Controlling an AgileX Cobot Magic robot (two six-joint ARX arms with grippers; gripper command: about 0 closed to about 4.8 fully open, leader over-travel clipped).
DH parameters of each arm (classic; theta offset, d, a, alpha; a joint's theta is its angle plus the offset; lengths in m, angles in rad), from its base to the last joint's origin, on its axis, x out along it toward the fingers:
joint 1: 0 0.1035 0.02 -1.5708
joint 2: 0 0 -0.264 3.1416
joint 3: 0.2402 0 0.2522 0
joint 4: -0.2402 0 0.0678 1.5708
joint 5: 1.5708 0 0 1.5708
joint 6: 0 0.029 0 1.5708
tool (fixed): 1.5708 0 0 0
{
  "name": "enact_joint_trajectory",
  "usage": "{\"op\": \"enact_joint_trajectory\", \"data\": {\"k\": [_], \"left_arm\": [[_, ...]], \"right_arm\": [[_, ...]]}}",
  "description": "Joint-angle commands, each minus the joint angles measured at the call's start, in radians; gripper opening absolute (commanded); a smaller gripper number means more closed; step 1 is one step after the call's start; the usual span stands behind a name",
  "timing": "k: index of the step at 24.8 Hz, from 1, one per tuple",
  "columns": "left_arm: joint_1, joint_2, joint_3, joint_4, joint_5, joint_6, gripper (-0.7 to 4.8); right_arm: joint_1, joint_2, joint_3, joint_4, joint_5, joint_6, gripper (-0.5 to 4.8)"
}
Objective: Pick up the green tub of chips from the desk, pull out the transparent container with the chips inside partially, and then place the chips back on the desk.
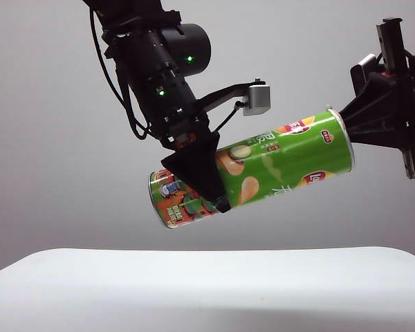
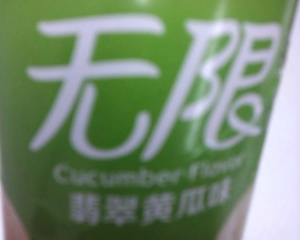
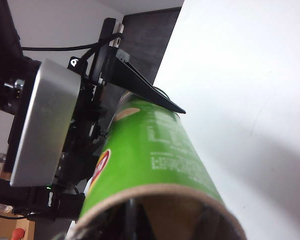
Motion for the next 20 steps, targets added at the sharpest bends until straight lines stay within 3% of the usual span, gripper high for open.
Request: {"op": "enact_joint_trajectory", "data": {"k": [1, 4, 20], "left_arm": [[0.002, -0.007, 0.006, -0.004, -0.016, 0.002, 2.63], [0.002, -0.007, 0.006, -0.008, -0.062, 0.002, 2.63], [0.003, -0.008, 0.006, -0.011, -0.098, -0.022, 2.58]], "right_arm": [[-0.002, -0.004, 0.002, 0.008, -0.016, -0.008, -0.06], [-0.002, -0.004, 0.002, 0.007, -0.016, -0.008, -0.06], [-0.015, -0.004, 0.002, -0.063, 0.015, -0.082, -0.06]]}}
